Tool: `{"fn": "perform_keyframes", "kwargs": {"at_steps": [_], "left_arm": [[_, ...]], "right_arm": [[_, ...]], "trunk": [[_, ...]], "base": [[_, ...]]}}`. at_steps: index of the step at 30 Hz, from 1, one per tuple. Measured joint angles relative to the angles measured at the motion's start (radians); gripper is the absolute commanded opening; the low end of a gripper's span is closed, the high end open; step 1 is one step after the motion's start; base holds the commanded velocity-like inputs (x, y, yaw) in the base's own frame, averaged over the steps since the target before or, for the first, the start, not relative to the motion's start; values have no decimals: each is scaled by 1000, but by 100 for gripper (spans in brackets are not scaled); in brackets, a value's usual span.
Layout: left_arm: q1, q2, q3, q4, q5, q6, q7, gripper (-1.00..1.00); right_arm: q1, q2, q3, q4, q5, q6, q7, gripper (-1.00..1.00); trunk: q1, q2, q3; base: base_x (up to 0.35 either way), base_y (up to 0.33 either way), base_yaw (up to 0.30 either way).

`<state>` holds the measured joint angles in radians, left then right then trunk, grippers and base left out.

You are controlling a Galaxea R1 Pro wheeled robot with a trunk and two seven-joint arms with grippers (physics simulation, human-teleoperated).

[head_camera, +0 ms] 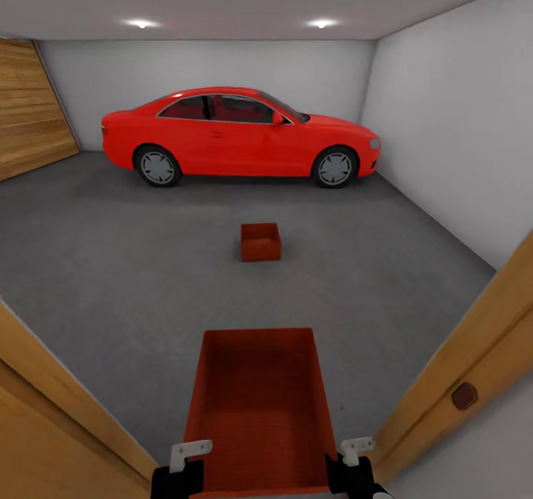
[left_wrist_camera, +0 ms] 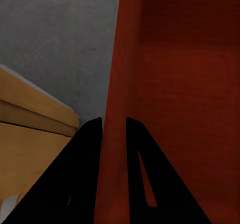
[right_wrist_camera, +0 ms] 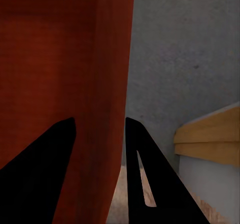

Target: Move the two storage containers from the living room to the garage. In the garage, place one container on the floor and stack the other container on top of it (either order is fine).

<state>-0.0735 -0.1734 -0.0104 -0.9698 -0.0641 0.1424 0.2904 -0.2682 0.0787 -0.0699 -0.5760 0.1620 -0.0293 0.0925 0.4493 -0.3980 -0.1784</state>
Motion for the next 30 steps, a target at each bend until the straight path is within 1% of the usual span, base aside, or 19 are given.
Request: {"fn": "perform_keyframes", "kwargs": {"at_steps": [7,13,22,30], "left_arm": [[0,0,0,0,0,0,0,-100],[0,0,0,1,1,0,0,-100],[0,0,0,0,0,0,0,-100],[0,0,-1,0,1,2,1,-100]], "right_arm": [[0,0,0,0,0,-1,0,-100],[0,0,1,0,0,2,0,-100],[0,0,0,0,0,0,0,-100],[-1,-1,1,1,0,2,0,-100]], "trunk": [[0,0,0],[0,0,0],[0,0,0],[0,0,0]], "base": [[10,1,0],[0,125,0],[3,17,0],[281,0,0]]}}
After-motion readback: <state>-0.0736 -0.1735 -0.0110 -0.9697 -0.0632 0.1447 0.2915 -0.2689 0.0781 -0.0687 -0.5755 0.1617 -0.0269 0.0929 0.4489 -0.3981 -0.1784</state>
